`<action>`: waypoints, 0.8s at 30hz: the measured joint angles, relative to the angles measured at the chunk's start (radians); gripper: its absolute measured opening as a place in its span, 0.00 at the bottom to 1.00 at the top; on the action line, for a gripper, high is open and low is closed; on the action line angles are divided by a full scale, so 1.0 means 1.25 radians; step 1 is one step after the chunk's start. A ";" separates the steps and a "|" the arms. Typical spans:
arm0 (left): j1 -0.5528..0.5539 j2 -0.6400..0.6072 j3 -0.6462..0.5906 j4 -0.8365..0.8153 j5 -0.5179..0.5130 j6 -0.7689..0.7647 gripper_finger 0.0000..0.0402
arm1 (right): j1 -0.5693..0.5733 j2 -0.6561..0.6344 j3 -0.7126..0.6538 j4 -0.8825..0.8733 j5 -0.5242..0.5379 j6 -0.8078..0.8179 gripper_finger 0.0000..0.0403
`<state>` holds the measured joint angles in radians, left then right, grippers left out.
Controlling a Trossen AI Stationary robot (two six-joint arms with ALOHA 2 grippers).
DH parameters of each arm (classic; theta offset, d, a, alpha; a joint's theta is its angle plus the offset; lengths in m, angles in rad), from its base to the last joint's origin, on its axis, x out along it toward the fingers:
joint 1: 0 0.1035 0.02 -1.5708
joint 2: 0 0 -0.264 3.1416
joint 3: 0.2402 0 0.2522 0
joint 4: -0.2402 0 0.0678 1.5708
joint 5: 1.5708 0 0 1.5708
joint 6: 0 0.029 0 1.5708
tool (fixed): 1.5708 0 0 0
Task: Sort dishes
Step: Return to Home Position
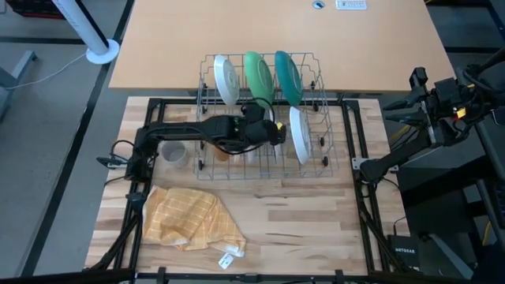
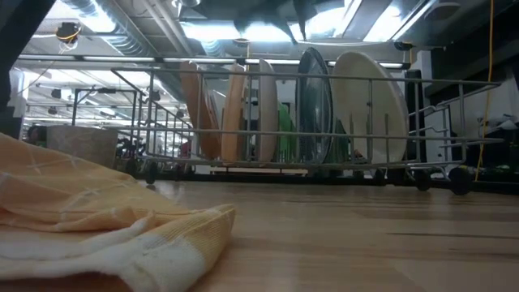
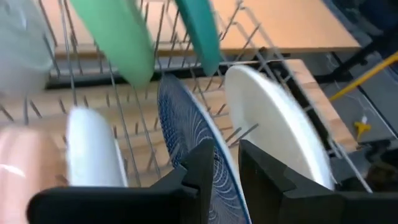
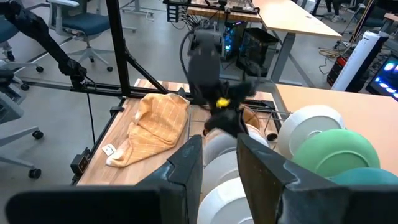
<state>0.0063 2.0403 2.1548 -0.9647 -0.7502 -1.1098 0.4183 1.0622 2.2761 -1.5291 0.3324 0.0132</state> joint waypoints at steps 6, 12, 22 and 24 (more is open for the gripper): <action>-0.016 -0.104 0.000 -0.016 0.006 0.175 0.17 | 0.000 -0.006 0.000 0.017 -0.002 0.034 0.26; -0.080 -0.274 0.001 -0.172 -0.050 0.339 0.17 | 0.000 -0.054 -0.012 -0.006 0.000 0.102 0.26; -0.405 -0.572 -0.204 -0.434 -0.368 0.181 0.17 | 0.000 -0.265 -0.474 0.261 0.145 0.235 0.26; -0.457 -0.640 -0.313 -0.465 -0.398 0.064 0.17 | 0.000 -0.311 -0.598 0.378 0.146 0.235 0.26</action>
<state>-0.5650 1.2401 1.7637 -1.5466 -1.2478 -1.0300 0.4185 0.6733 1.5284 -1.0571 0.5146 0.3064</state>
